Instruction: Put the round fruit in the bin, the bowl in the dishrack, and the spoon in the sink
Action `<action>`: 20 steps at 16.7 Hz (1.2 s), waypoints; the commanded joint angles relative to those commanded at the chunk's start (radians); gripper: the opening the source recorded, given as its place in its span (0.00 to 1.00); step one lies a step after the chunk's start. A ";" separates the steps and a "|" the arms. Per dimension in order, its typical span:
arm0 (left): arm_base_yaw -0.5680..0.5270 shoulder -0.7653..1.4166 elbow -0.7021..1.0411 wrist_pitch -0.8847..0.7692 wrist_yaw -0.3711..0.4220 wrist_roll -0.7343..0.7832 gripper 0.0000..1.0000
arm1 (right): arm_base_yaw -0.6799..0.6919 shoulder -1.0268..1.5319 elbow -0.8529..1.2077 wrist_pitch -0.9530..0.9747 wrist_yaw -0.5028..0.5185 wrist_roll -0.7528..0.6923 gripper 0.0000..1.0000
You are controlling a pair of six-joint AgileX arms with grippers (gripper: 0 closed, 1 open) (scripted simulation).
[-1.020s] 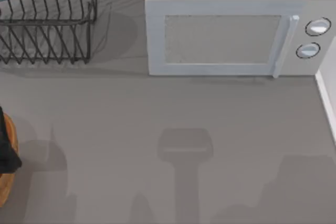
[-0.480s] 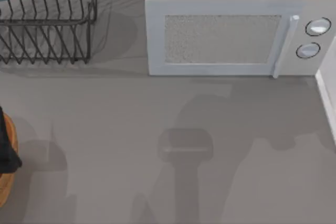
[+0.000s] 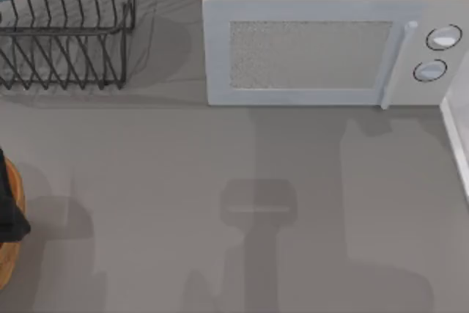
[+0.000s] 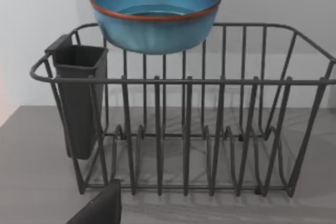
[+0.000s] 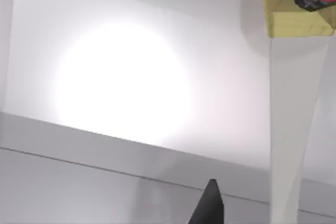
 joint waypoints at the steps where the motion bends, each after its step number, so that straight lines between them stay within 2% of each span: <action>1: 0.000 0.000 0.000 0.000 0.000 0.000 1.00 | 0.011 0.041 0.055 -0.015 0.001 0.015 0.00; 5: 0.000 0.000 0.000 0.000 0.000 0.000 1.00 | 0.035 0.127 0.171 -0.048 0.003 0.054 0.00; 13: 0.000 0.000 0.000 0.000 0.000 0.000 1.00 | 0.025 0.162 0.212 -0.065 0.004 0.062 0.00; 20: 0.000 0.000 0.000 0.000 0.000 0.000 1.00 | 0.031 0.382 0.578 -0.178 0.008 0.058 0.00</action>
